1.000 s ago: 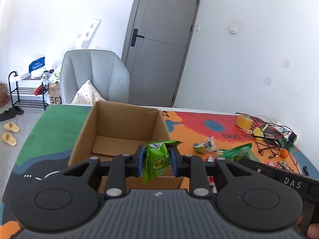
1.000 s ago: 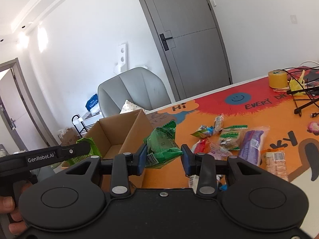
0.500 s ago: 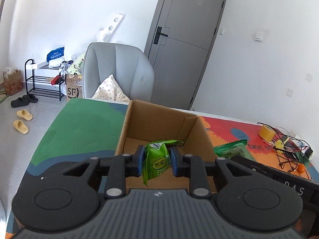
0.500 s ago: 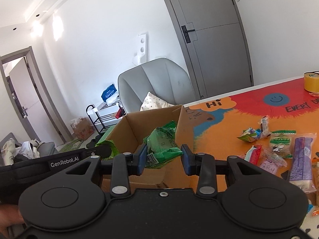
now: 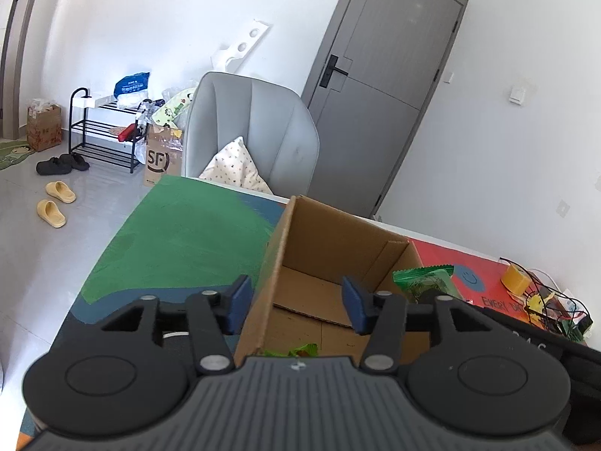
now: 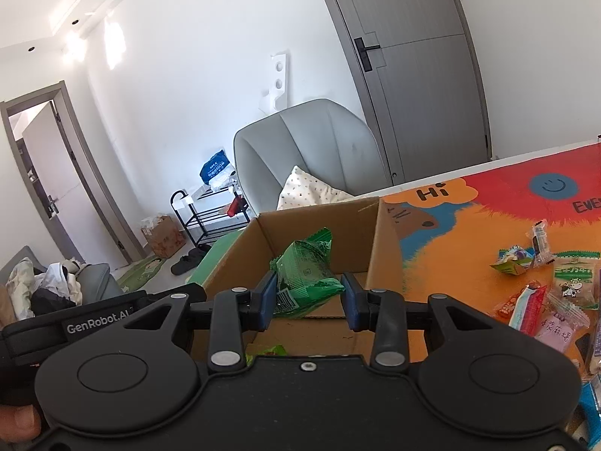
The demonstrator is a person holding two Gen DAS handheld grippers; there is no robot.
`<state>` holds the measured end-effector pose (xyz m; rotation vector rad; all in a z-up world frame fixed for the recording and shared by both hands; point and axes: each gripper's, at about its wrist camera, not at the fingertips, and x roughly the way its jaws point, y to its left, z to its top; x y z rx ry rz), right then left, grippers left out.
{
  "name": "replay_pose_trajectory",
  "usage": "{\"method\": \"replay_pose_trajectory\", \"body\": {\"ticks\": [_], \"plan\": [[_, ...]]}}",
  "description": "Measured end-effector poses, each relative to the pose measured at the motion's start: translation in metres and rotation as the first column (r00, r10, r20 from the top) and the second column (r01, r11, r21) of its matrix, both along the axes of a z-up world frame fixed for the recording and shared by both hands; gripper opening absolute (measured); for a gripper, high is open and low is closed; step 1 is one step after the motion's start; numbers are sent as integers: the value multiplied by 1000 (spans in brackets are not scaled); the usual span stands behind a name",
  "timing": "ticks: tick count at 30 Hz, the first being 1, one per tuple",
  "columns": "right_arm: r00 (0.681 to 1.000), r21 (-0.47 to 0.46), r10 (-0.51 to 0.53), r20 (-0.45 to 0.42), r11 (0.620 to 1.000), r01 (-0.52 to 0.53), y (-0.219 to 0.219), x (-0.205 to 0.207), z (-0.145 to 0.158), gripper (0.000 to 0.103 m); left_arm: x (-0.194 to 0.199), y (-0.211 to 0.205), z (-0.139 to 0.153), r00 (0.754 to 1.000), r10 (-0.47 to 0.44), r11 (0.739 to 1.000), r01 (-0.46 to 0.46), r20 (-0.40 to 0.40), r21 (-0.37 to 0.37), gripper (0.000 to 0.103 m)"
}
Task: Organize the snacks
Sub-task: 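Carry both green packets over the cardboard box and open both tools to drop them, then grasp the white bread packet with the left tool while the right tool grasps the orange-labelled bread roll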
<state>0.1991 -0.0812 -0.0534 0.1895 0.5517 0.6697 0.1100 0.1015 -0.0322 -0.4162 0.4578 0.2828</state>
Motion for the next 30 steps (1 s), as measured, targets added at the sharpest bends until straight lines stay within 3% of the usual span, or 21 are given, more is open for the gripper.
{"method": "replay_pose_trajectory", "body": {"ticks": [3, 7, 10, 15, 19, 30], "plan": [[1000, 23, 8, 3, 1000, -8, 2, 1, 0, 39, -6, 1, 3, 1000, 18, 1000, -18, 4, -6, 64], [1000, 29, -6, 3, 1000, 6, -4, -1, 1, 56, -12, -3, 6, 998, 63, 998, -63, 11, 25, 86], [1000, 34, -27, -6, 999, 27, -15, -5, 4, 62, -15, -6, 7, 995, 99, 995, -99, 14, 14, 97], [997, 22, -76, 2, 997, 76, -40, -17, 9, 82, -14, -20, 7, 996, 93, 995, -93, -14, 22, 97], [993, 11, -118, 10, 993, 118, -62, -24, 12, 90, -16, -35, 9, 998, 67, 998, -67, -13, 23, 97], [976, -16, -216, -5, 976, 216, -126, -36, 17, 96, -14, -77, 17, 999, -49, 998, 50, -23, 34, 98]]}}
